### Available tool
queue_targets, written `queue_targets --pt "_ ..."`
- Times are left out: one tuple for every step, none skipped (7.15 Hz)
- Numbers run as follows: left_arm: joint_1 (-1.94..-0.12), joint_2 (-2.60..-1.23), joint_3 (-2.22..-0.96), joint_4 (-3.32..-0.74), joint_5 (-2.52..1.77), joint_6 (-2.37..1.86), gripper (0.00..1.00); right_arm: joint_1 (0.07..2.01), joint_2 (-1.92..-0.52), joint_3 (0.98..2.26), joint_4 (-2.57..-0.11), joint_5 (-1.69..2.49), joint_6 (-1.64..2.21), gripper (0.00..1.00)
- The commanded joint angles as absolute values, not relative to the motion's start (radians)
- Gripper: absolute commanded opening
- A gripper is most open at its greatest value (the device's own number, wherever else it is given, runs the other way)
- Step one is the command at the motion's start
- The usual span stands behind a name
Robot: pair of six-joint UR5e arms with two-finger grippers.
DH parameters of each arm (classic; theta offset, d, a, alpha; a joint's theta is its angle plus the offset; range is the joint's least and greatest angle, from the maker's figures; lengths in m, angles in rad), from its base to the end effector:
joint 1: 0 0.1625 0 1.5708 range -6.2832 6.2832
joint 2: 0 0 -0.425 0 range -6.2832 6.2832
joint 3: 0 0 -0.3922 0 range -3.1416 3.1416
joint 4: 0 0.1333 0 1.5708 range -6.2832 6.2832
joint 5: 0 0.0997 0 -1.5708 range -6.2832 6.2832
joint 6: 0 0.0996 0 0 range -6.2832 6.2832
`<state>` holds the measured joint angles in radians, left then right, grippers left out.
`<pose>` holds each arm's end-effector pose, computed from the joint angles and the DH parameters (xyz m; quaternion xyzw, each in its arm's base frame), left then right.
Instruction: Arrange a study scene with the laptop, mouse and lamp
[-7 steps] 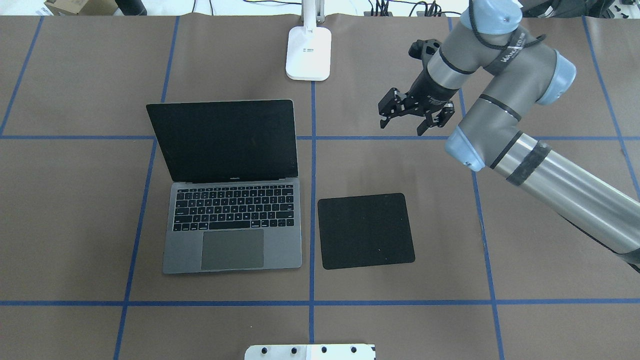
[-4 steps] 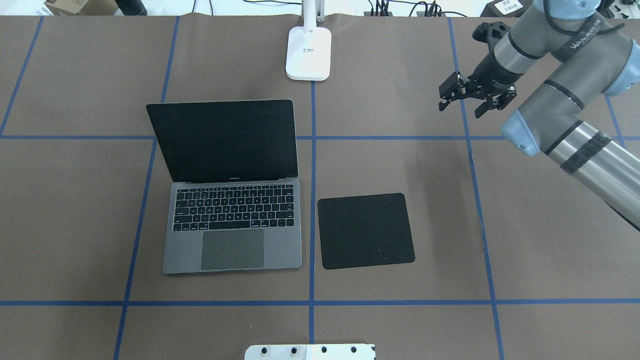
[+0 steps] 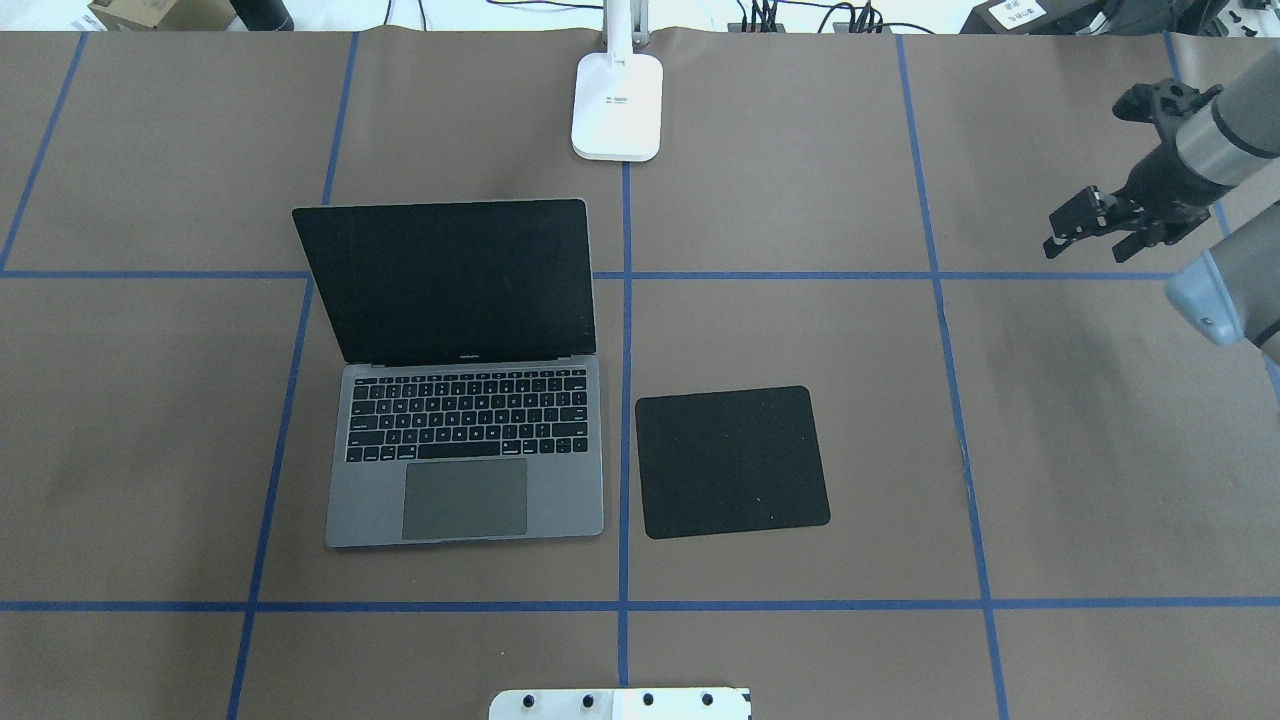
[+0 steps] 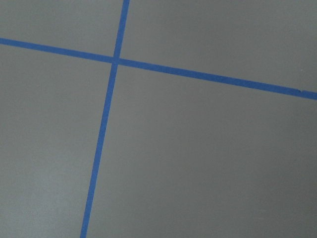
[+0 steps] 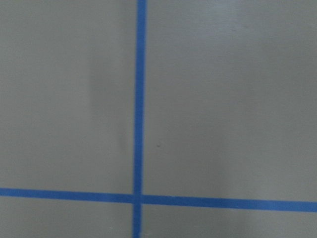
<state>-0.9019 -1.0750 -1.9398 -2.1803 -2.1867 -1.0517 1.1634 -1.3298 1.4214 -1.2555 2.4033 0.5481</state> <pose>0.1346 -0.2925 0.6117 -0.0745 0.3646 -0.1049 0.9222 -0.1870 -0.5838 0.5614 -0.0180 -0.4366 -0.0185 0.8993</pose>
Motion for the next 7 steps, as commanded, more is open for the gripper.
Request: queue_targets --pt "-0.752 -0.929 -1.934 -2.423 -2.141 -1.201 1.00 1.224 -1.406 1.436 -1.304 2.393 0.412 0.99" --pt "-0.733 -0.884 -1.936 -2.483 -2.141 -1.219 1.00 1.253 -1.410 1.442 -1.339 2.393 0.372 0.99" --pt "-0.688 -0.871 -1.934 -2.517 -2.140 -1.286 1.00 1.268 -1.413 1.459 -1.380 2.393 0.342 0.99" --pt "-0.634 -0.859 -1.934 -2.542 -2.119 -1.345 1.00 1.287 -1.436 1.482 -1.388 2.393 0.306 0.99" --pt "-0.568 -0.804 -1.934 -2.607 -2.088 -1.374 1.00 1.289 -1.451 1.505 -1.391 2.393 0.305 0.99" --pt "-0.504 -0.792 -1.934 -2.626 -2.070 -1.423 1.00 1.286 -1.454 1.508 -1.393 2.393 0.305 0.99" --pt "-0.412 -0.792 -1.934 -2.643 -2.015 -1.502 1.00 1.281 -1.457 1.512 -1.396 2.391 0.305 0.99"
